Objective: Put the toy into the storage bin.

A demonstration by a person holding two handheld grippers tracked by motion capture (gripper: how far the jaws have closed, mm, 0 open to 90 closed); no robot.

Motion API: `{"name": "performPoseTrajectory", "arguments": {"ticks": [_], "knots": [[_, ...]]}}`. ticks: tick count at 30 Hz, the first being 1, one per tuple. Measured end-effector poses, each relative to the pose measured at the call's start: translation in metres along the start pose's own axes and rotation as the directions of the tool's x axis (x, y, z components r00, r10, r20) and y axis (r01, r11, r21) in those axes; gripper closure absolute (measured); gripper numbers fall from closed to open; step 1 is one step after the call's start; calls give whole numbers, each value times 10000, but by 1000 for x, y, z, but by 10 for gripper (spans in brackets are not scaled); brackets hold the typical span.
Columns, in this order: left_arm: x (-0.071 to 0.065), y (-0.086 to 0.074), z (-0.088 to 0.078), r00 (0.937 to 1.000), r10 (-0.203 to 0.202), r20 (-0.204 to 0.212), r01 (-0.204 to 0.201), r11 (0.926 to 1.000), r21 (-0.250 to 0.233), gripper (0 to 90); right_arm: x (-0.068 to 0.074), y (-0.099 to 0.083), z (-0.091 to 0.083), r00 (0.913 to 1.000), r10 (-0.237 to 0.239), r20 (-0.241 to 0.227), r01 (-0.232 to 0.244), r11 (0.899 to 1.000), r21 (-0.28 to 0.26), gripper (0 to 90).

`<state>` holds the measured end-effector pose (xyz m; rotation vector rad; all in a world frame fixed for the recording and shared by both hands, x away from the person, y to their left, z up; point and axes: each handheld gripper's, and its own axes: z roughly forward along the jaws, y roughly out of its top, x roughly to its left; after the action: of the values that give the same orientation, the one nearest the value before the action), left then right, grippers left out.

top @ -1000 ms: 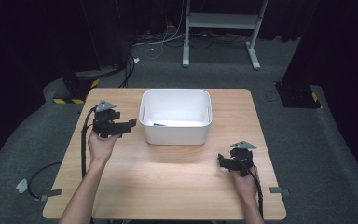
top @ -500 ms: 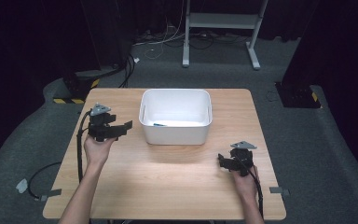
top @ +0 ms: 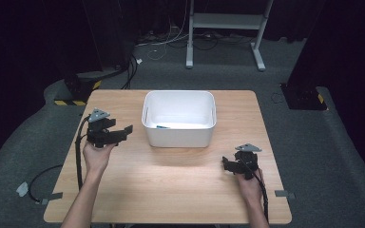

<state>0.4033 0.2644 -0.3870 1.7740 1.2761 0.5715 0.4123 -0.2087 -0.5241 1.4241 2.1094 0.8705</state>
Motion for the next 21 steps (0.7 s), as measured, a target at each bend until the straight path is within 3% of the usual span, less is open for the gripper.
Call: {"name": "performPoseTrajectory", "arguments": {"ticks": [21], "knots": [[3,-16,-10,9998,-211,-67,210,9996,-161,236,0,0,0,10000,-5,3,5,10000,0,180]]}}
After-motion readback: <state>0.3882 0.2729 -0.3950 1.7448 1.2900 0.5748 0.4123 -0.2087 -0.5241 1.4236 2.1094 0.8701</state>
